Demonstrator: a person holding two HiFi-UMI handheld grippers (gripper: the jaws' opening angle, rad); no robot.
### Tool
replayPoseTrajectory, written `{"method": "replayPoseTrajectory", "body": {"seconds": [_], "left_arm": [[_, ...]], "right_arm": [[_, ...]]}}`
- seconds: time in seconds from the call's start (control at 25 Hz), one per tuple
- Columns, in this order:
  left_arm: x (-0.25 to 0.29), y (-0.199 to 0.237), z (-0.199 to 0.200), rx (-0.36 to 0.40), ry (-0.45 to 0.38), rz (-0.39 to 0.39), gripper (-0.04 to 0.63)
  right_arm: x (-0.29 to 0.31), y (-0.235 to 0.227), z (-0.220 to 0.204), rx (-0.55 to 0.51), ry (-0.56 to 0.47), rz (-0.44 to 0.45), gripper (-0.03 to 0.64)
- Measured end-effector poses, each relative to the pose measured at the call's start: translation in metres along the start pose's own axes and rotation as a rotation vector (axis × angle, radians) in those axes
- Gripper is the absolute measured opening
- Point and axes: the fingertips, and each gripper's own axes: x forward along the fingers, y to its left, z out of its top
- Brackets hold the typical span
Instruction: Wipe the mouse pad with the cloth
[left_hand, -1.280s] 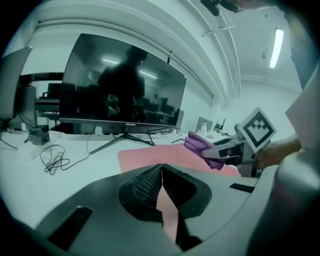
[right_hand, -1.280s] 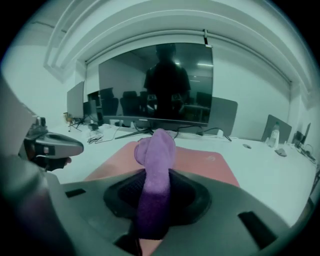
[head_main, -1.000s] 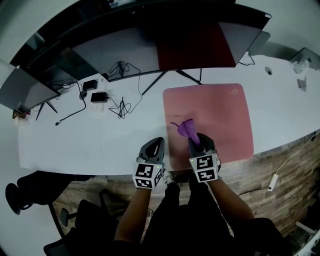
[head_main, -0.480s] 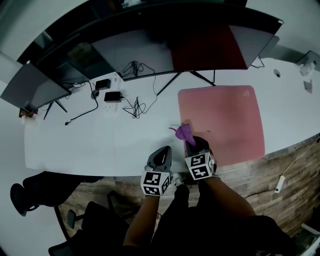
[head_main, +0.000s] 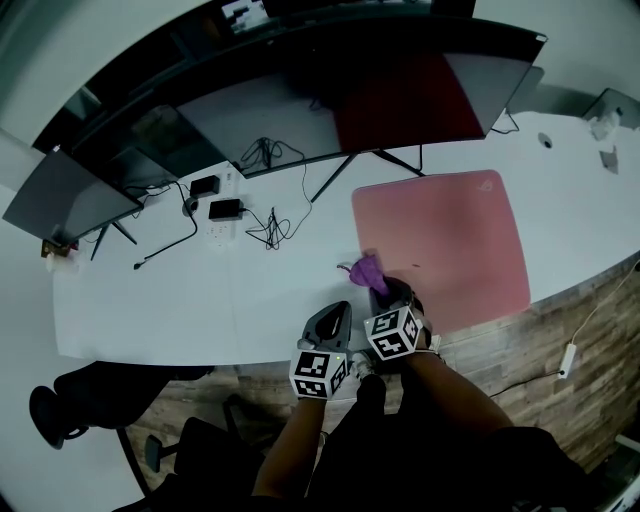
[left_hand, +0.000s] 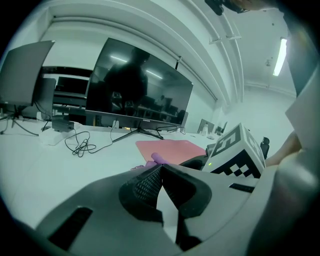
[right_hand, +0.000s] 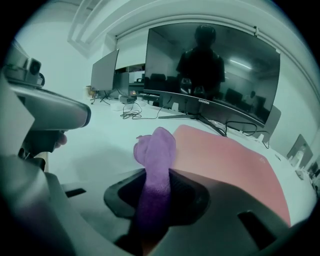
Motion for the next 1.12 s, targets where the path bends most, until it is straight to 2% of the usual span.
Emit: {"method": "replayPoseTrajectory", "body": {"seconds": [0.48, 1.12], "left_arm": [[0.022, -0.02, 0.002, 0.021, 0.026, -0.02, 0.021], [0.073, -0.077, 0.001, 0.062, 0.071, -0.097, 0.021]], "right_arm": [[-0.009, -0.053, -0.019, 0.059, 0.029, -0.082, 0.11], [-0.034, -0.149, -0.062, 0.126, 0.046, -0.182, 0.117]]}}
